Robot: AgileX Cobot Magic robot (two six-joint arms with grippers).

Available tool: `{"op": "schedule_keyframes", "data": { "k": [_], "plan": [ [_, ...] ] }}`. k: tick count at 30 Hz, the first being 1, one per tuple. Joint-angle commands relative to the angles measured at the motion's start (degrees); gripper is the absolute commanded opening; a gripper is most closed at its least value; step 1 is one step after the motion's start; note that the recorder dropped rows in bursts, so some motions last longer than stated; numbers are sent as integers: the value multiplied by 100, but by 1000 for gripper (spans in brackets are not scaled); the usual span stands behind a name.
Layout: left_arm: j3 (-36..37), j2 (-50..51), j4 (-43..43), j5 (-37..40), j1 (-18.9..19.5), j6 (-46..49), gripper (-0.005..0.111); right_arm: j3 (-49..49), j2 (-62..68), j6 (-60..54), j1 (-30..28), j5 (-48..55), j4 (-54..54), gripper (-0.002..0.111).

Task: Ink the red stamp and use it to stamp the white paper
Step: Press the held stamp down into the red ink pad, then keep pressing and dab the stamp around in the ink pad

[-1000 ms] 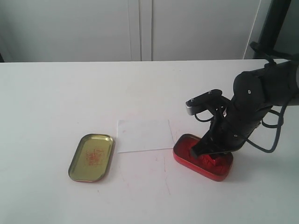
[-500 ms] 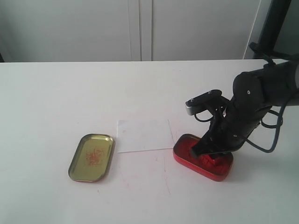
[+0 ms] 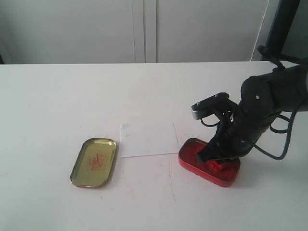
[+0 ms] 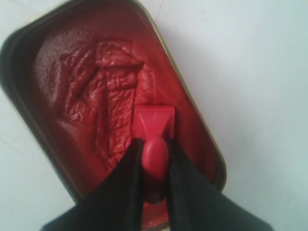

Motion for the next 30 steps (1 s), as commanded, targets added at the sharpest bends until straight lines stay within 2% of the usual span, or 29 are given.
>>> {"op": "schedule_keyframes", "data": {
  "k": [1, 30],
  "plan": [
    [56, -20, 1, 93, 4, -10, 0, 158, -37, 22, -52, 262, -34, 0],
    [56, -20, 1, 93, 4, -10, 0, 158, -782, 21, -52, 227, 32, 0]
  ]
}}
